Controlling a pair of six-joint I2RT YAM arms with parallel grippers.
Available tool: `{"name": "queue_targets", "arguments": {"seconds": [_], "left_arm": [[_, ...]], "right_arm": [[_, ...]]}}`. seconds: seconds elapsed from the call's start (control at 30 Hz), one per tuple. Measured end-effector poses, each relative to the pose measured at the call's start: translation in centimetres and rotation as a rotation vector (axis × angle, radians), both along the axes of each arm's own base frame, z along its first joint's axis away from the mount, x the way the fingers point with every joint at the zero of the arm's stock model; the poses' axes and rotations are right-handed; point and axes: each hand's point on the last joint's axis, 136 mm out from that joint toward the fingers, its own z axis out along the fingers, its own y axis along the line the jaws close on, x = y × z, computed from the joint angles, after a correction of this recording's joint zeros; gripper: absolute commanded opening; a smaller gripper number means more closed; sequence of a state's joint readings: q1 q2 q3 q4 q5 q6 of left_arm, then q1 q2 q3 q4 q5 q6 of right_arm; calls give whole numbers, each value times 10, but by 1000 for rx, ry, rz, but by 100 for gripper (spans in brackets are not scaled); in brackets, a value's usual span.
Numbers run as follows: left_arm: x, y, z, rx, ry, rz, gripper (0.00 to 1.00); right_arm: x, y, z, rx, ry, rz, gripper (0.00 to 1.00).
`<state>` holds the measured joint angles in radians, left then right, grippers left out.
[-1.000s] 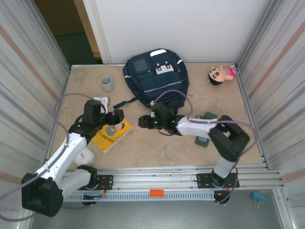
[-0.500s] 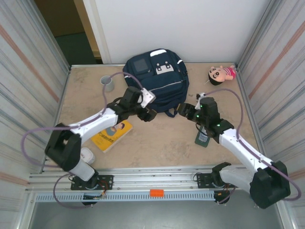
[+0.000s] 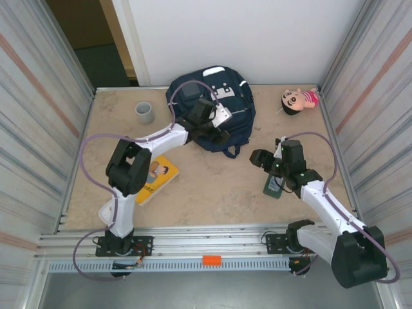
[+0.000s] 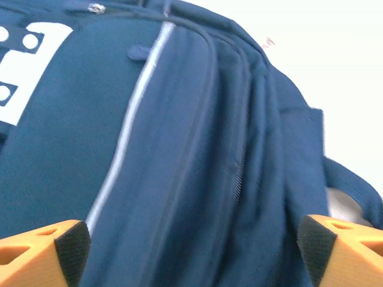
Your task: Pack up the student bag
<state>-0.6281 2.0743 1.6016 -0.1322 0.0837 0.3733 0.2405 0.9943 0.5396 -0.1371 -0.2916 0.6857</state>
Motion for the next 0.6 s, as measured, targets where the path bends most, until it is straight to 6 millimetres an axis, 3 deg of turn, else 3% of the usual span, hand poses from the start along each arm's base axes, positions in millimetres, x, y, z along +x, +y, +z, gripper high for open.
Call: {"name": "queue_targets", "arguments": {"seconds": [0.1, 0.23, 0.33, 0.37, 0.47, 0.53, 0.6], "left_arm": [[25, -4, 0, -11, -22, 21, 92], [45, -1, -23, 16, -9, 48, 91], [59, 0, -44, 54, 7, 75, 85], [63, -1, -50, 69, 10, 76, 75], [65, -7, -59, 90, 11, 61, 21], [58, -15, -60, 97, 10, 26, 6], [50, -19, -58, 101, 3, -15, 0]], "right_arm": [[-4, 3, 6, 7, -30, 31, 75], [-5, 2, 16, 1, -73, 42, 76], [-7, 2, 21, 4, -95, 47, 80], [-8, 2, 21, 6, -98, 50, 80], [-13, 3, 17, 11, -94, 61, 80], [-17, 2, 14, 10, -90, 60, 80], [-20, -1, 12, 10, -90, 52, 80]]}}
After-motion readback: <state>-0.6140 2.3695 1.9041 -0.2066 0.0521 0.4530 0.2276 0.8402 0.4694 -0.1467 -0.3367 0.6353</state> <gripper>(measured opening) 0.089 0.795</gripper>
